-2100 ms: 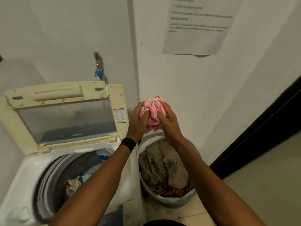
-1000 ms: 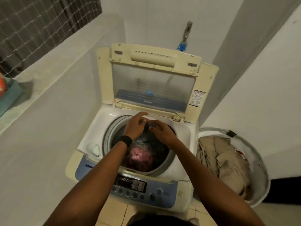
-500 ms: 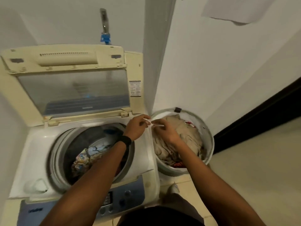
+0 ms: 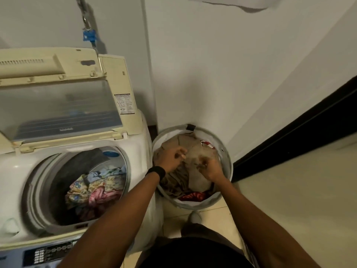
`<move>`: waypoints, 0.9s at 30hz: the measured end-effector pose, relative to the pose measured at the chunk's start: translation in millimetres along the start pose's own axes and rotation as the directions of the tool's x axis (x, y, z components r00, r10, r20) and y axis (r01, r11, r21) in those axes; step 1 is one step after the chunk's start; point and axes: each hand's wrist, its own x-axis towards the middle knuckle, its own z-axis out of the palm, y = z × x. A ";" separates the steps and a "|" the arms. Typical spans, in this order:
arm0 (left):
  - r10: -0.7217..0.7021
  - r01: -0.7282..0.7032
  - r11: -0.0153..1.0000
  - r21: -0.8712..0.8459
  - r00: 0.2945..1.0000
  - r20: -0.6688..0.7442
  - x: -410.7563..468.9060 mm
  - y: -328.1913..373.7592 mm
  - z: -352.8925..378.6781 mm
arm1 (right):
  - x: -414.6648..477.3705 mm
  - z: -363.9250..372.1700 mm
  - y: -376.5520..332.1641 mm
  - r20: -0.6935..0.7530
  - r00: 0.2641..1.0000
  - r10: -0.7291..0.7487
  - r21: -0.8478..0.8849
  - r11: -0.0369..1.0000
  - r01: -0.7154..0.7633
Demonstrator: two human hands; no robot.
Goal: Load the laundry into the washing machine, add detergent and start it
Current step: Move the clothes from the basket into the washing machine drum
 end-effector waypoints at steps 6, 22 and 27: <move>-0.080 0.080 0.997 0.014 0.997 -0.003 5.8 -3.2 22.4 | 8.8 2.6 19.9 0.044 0.992 -0.121 -0.212 0.969 0.128; 0.286 -0.251 0.954 0.165 0.928 -0.238 20.2 50.6 -21.6 | -7.4 -68.7 -44.7 -0.431 0.822 -0.371 0.209 0.845 0.492; 0.394 -0.355 0.918 0.174 0.864 -0.313 18.0 62.8 -45.3 | -26.3 -50.8 -41.2 -0.218 0.898 -0.383 0.213 0.879 0.427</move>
